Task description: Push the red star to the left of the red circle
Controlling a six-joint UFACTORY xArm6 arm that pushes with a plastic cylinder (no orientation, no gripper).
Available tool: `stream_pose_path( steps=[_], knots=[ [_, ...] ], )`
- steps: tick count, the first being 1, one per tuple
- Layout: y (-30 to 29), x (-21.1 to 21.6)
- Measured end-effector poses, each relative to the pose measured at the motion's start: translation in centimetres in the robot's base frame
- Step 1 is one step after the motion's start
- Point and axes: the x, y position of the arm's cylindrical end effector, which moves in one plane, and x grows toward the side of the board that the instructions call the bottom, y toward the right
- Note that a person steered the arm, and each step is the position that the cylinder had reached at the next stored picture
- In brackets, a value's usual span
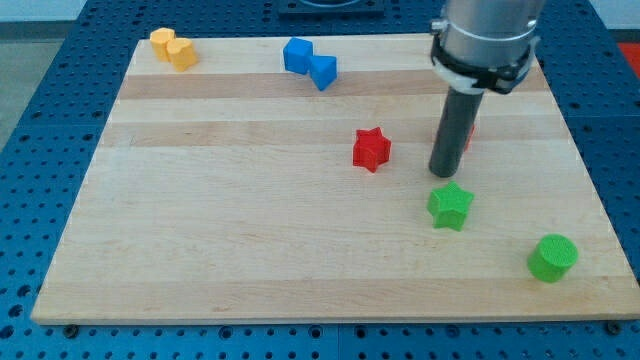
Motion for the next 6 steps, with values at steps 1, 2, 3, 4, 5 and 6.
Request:
stream_pose_path(
  steps=[1,2,3,4,5,6],
  knots=[
    [-4.0,0.9],
    [-8.1,1.0],
    [-10.6,0.6],
    [-10.4,-1.1],
    [-9.5,-3.0],
    [-8.7,-3.7]
  ],
)
